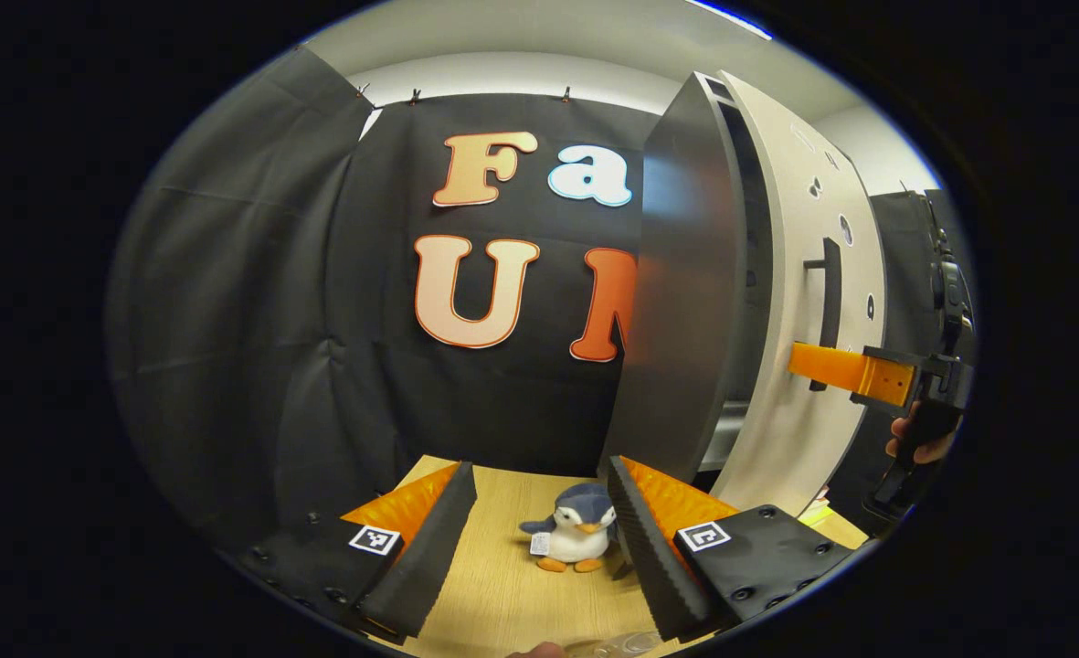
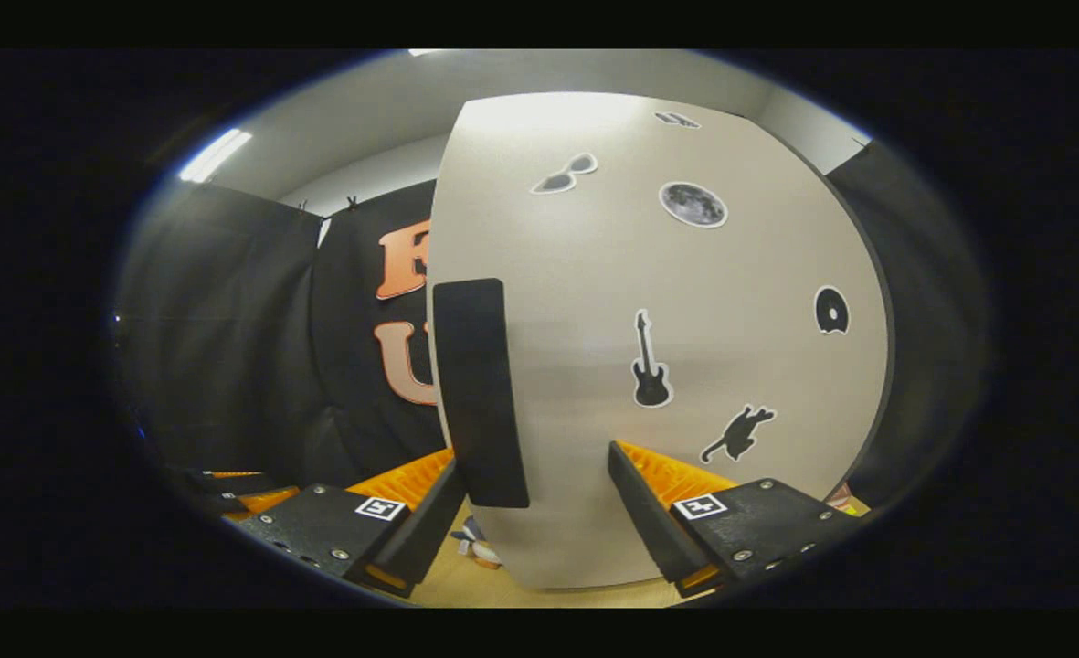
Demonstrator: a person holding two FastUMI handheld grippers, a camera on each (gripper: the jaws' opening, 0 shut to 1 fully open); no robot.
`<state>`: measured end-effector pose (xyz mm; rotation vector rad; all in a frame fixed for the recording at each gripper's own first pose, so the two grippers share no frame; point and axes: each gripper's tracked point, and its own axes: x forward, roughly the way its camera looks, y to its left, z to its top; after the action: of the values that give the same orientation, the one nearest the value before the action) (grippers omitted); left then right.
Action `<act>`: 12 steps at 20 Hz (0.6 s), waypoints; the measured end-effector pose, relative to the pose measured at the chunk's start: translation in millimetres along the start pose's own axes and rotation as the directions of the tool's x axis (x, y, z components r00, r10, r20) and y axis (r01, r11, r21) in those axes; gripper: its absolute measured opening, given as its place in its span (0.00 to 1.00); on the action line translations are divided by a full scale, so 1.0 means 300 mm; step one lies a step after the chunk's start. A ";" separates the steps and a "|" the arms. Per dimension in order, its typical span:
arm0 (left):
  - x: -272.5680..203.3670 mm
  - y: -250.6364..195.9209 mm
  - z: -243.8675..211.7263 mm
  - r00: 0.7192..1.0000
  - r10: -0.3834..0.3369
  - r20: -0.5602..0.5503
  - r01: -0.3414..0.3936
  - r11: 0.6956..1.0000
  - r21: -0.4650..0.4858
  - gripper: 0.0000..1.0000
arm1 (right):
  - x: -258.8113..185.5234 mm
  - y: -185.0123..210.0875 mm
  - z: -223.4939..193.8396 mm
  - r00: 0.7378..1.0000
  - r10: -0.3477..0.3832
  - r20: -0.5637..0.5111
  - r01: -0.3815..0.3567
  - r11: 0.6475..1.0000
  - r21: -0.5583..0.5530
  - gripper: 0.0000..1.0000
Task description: Open the cabinet door with the right hand, grasp the bottle in the cabinet with the left hand and place it on the coaster, then close the cabinet door with the right hand.
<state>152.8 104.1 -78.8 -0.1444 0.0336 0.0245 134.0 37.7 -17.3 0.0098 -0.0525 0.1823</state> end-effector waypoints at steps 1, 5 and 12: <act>0.010 -0.003 -0.003 1.000 -0.002 -0.002 0.002 1.000 -0.005 0.95 | 0.003 0.000 0.001 1.000 -0.009 0.006 0.009 1.000 -0.004 0.92; 0.031 -0.017 -0.001 1.000 -0.024 -0.002 0.024 1.000 -0.005 0.95 | 0.003 0.002 -0.002 0.999 -0.034 0.014 0.034 0.999 -0.009 0.92; 0.025 -0.038 0.013 1.000 -0.031 0.002 0.031 1.000 -0.001 0.94 | 0.011 0.000 -0.015 0.998 -0.065 0.005 0.065 0.997 -0.032 0.93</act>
<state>160.9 93.4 -73.6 -0.1462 0.0297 -0.0066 137.3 38.3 -21.5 -0.0202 -0.0590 0.1165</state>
